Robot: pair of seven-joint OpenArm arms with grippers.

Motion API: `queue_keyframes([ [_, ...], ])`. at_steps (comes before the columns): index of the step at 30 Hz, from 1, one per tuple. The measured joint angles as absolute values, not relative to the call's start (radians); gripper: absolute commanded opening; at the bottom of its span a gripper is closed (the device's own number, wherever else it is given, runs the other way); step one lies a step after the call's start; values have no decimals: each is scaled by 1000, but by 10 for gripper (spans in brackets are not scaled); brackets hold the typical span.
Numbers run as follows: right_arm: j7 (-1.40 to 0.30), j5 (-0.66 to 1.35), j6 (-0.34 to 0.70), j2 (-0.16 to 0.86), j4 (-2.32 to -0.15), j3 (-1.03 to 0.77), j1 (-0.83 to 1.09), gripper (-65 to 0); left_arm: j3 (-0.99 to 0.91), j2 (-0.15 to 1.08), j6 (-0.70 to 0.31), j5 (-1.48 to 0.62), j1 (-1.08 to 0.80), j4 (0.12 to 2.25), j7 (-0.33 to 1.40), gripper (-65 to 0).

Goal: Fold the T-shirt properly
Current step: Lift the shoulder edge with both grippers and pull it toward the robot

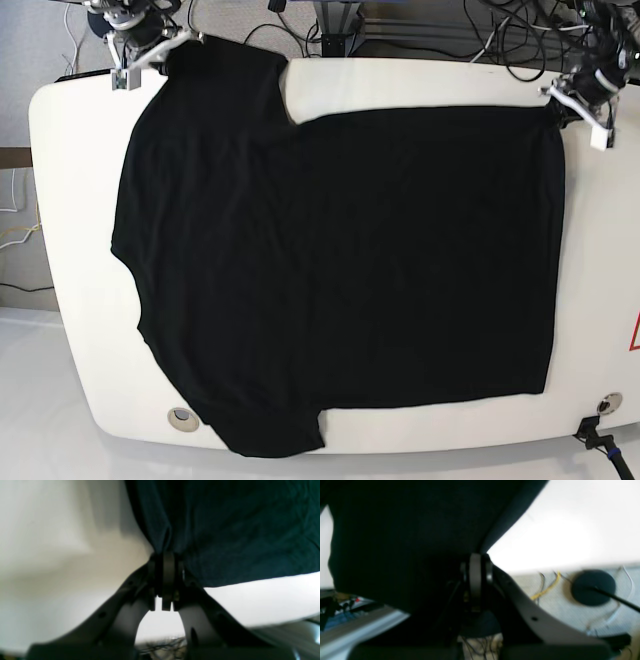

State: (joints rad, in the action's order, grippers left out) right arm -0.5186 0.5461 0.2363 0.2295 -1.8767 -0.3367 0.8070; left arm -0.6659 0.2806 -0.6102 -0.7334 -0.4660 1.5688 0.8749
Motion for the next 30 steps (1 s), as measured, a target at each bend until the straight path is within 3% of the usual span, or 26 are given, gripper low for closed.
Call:
queue_keyframes([
  [7,-519,554,240,233,-1982,-402,915,-650,-748,280,-618,-753,-612,1684,867,-650],
  [22,-557,684,258,236,-2072,-504,984,-650,-830,281,-649,-792,-654,1733,953,-650],
  [27,-580,672,315,233,-2141,-502,933,-650,-842,280,-652,-793,-606,1756,979,-650],
  [30,-580,604,293,244,-2152,-457,836,-650,-838,293,-648,-783,-533,1763,965,-650],
])
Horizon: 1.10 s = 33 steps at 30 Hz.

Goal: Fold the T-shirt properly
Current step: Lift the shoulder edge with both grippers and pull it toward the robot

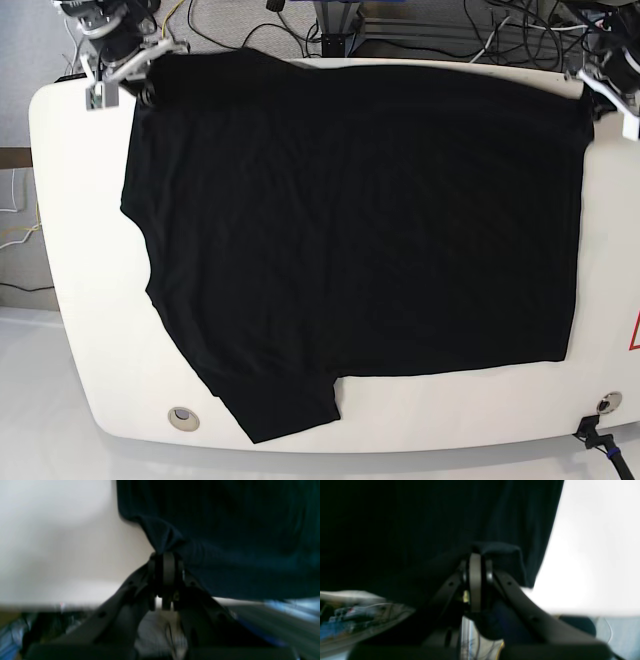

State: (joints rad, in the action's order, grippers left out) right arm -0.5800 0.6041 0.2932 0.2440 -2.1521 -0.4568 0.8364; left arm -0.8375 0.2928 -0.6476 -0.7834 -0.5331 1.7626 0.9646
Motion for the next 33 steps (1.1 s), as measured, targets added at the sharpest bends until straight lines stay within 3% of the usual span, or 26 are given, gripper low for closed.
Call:
queue_keyframes([
  [8,-585,468,285,257,-2063,-339,599,-650,-823,313,-630,-757,-379,1746,959,-650],
  [10,-551,501,300,260,-2120,-371,643,-650,-824,310,-641,-760,-370,1746,962,-650],
  [17,-551,479,289,259,-2063,-368,528,-650,-776,323,-653,-765,-292,1721,942,-650],
  [33,-553,467,302,269,-1747,-366,253,-650,-670,342,-649,-699,-160,1657,952,-650],
])
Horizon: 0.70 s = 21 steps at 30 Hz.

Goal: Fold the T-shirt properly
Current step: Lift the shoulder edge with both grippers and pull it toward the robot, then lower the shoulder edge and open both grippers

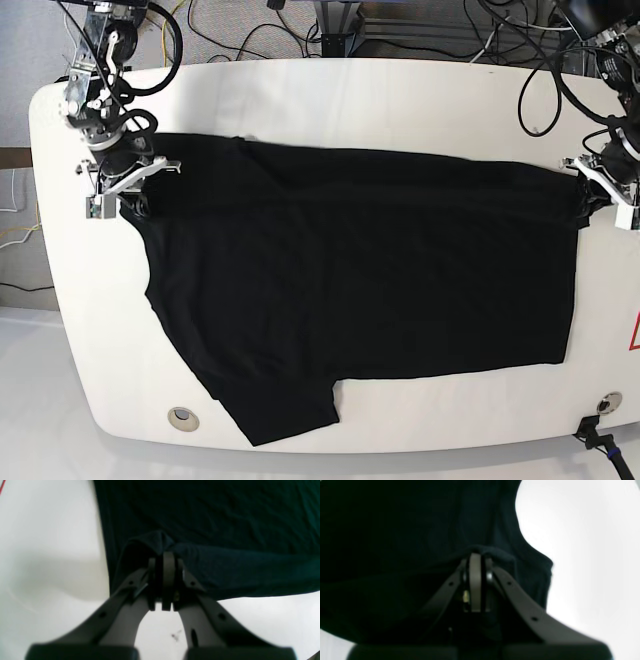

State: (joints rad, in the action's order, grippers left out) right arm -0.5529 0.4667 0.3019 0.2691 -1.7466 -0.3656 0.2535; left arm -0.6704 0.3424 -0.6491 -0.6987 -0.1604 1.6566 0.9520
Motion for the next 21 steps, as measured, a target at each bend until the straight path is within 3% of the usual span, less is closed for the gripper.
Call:
queue_keyframes([
  [5,-554,442,319,271,-1649,-361,175,-650,-640,348,-638,-666,-126,1586,945,-650],
  [18,-562,456,331,263,-1563,-435,186,-650,-653,348,-645,-651,-137,1602,973,-650],
  [19,-562,455,330,263,-1562,-440,180,-497,-653,347,-645,-652,-135,1599,973,-557],
  [21,-569,471,331,268,-1574,-435,177,-387,-654,350,-644,-651,-134,1595,978,-429],
])
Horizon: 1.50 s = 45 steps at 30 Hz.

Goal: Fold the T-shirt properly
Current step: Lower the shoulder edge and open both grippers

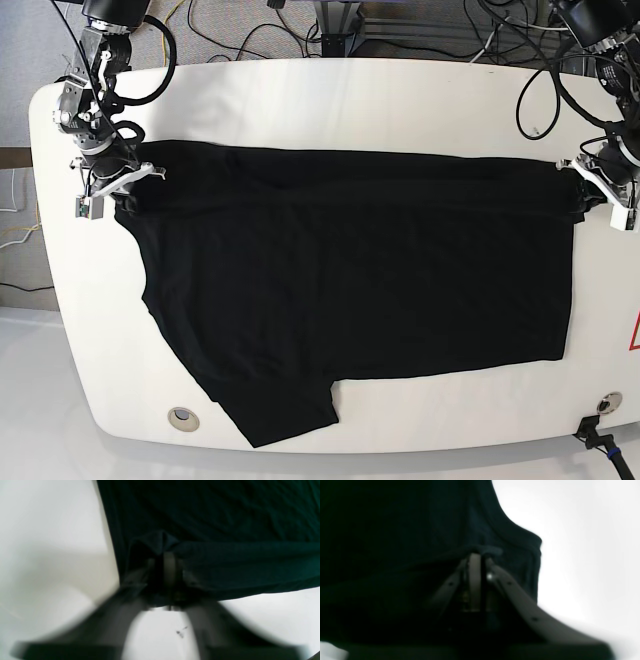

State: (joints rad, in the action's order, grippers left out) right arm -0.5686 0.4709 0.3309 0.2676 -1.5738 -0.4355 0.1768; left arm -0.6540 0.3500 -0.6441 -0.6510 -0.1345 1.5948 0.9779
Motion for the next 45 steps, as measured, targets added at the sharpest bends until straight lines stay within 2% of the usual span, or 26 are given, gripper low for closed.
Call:
queue_keyframes([
  [1,-573,453,326,268,-1584,-435,180,-366,-656,354,-636,-643,-133,1595,975,-385],
  [3,-573,452,322,269,-1593,-435,184,-351,-659,366,-628,-644,-133,1595,961,-337],
  [6,-580,458,321,272,-1603,-432,184,-341,-659,367,-620,-649,-133,1601,962,-296],
  [14,-607,521,303,271,-1657,-472,202,-332,-669,371,-584,-673,-153,1621,976,-291],
  [23,-632,608,329,276,-1573,-577,249,-332,-678,327,-584,-681,-175,1600,980,-294],
  [34,-633,619,341,274,-1569,-603,306,-332,-678,307,-585,-690,-183,1505,949,-295],
  [45,-633,650,340,274,-1530,-601,280,-330,-660,304,-583,-685,-181,1445,923,-288],
])
